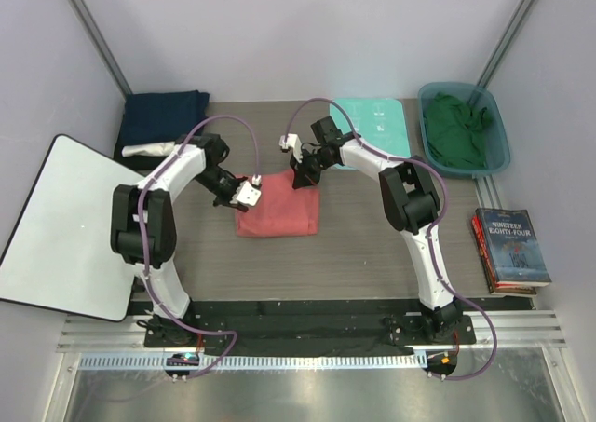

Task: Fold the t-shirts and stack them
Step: Neatly place the folded tshirt to the corner

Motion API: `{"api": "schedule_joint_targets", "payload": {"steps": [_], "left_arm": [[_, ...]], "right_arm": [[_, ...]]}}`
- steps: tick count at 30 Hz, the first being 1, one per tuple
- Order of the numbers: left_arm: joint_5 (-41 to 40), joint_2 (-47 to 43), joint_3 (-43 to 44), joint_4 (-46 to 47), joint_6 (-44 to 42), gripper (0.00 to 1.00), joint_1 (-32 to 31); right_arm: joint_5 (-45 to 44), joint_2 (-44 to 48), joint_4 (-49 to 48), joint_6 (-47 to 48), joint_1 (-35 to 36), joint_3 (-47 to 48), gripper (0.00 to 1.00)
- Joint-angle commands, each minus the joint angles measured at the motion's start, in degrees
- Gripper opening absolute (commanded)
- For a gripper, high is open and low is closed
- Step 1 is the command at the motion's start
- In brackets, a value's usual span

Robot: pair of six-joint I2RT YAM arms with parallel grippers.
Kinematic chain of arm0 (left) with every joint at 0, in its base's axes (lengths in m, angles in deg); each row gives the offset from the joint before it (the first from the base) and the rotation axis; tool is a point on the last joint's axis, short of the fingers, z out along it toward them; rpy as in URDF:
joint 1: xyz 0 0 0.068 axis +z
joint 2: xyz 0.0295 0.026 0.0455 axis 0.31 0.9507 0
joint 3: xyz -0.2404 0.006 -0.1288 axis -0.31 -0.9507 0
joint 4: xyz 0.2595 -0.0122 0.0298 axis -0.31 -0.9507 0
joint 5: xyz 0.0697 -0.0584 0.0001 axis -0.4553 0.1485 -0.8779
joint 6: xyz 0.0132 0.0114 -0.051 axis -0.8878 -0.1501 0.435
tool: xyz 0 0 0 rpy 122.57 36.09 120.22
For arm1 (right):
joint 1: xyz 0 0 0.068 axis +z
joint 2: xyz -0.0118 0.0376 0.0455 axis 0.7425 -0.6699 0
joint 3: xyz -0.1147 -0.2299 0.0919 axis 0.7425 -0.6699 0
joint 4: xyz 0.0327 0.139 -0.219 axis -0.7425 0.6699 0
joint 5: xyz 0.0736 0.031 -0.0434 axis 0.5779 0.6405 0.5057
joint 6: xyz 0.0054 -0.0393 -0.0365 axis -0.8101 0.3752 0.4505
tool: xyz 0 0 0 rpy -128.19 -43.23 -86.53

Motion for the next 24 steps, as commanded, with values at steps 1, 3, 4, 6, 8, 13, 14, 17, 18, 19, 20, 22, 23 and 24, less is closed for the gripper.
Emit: {"api": "schedule_joint_targets", "payload": {"steps": [1, 3, 4, 6, 8, 13, 14, 17, 18, 19, 20, 22, 23, 24], "left_arm": [[-3.48, 1.79, -3.02, 10.98, 3.80, 0.00, -1.21], [-5.85, 2.14, -6.63, 16.72, 4.96, 0.00, -2.17], [-8.13, 2.84, -7.59, 20.75, 5.75, 0.00, -2.61], [-9.90, 4.16, -7.78, 20.97, 5.05, 0.00, -2.97], [-13.24, 5.22, -7.52, 19.92, 4.53, 0.00, -3.58], [-18.17, 4.87, -7.34, 16.93, 2.94, 0.00, -3.67], [-19.13, 4.87, -7.08, 15.71, 2.94, 0.00, -3.58], [-19.75, 4.17, -6.81, 13.25, 3.12, 0.00, -3.58], [-19.93, 3.91, -6.81, 12.71, 3.12, 0.00, -3.58], [-20.01, 3.56, -6.81, 12.19, 3.12, 0.00, -3.58], [-20.19, 2.86, -6.90, 11.31, 3.47, 0.00, -3.58], [-20.45, 1.98, -7.51, 10.86, 4.00, 0.00, -3.58], [-20.72, 1.10, -7.86, 10.95, 4.35, 0.00, -3.58], [-20.81, 0.66, -8.22, 11.21, 4.78, 0.00, -3.58]], "right_arm": [[-4.03, 0.69, 0.14, 1.78, 0.69, -0.25, 0.01], [-4.03, 0.69, 0.06, 1.78, 0.77, -0.25, 0.01], [-4.03, 0.77, 0.14, 1.78, 0.69, -0.33, 0.01], [-4.20, 0.86, 0.06, 1.87, 0.69, -0.51, 0.01], [-4.47, 1.04, 0.23, 2.22, 0.60, -0.68, 0.01], [-5.08, 1.57, 0.32, 3.01, 0.51, -1.21, 0.01], [-5.26, 1.57, 0.41, 3.01, 0.60, -1.30, 0.01], [-6.22, 1.92, 0.41, 3.53, 0.51, -1.48, 0.01], [-6.58, 2.00, 0.41, 3.80, 0.69, -1.65, 0.01], [-7.45, 2.35, 0.50, 4.50, 0.60, -2.18, 0.01], [-7.81, 2.53, 0.58, 4.76, 0.60, -2.35, 0.01], [-8.33, 2.97, 0.76, 5.20, 0.60, -2.88, 0.01], [-8.42, 3.06, 0.67, 5.29, 0.43, -3.06, 0.01], [-8.60, 3.23, 0.76, 5.47, 0.42, -3.15, 0.01]]}}
